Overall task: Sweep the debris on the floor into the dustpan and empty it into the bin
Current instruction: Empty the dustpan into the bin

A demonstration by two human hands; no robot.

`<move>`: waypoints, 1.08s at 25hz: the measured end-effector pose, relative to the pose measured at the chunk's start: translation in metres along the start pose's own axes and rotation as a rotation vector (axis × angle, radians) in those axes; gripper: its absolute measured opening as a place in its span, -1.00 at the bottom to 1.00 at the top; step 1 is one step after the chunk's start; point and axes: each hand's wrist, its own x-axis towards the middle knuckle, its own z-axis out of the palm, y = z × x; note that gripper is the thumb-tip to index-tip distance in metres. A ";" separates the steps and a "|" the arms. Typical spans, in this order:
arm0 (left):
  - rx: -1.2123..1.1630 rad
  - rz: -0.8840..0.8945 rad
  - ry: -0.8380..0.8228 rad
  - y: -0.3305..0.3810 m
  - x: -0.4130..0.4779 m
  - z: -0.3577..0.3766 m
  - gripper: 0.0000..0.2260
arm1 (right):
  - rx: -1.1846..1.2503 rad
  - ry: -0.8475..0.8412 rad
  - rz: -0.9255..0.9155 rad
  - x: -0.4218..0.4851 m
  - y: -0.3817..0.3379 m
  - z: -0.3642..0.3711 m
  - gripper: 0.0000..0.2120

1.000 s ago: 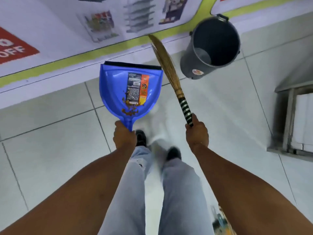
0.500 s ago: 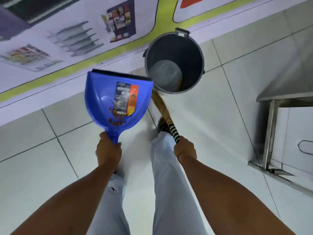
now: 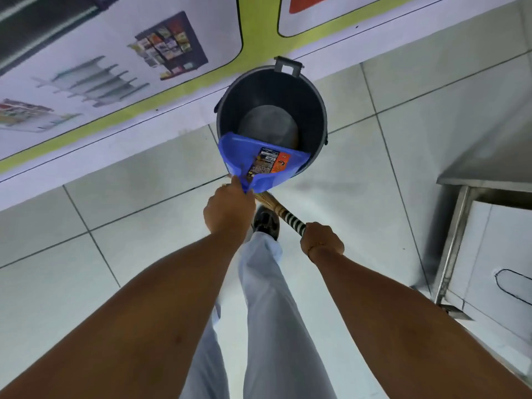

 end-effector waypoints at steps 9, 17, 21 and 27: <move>0.019 -0.087 -0.097 0.069 0.029 -0.037 -0.78 | -0.037 -0.033 -0.097 0.000 -0.018 -0.014 -0.71; -0.087 -0.053 0.041 0.016 0.009 -0.021 -0.68 | -0.184 0.092 -0.314 -0.019 -0.031 -0.020 -0.69; -0.141 -0.044 0.129 -0.046 -0.012 -0.007 -0.57 | -0.318 0.104 -0.438 -0.033 -0.062 -0.015 -0.63; -0.407 -0.389 0.301 -0.210 -0.023 -0.018 -0.64 | -0.493 0.046 -0.649 -0.082 -0.178 0.037 -0.57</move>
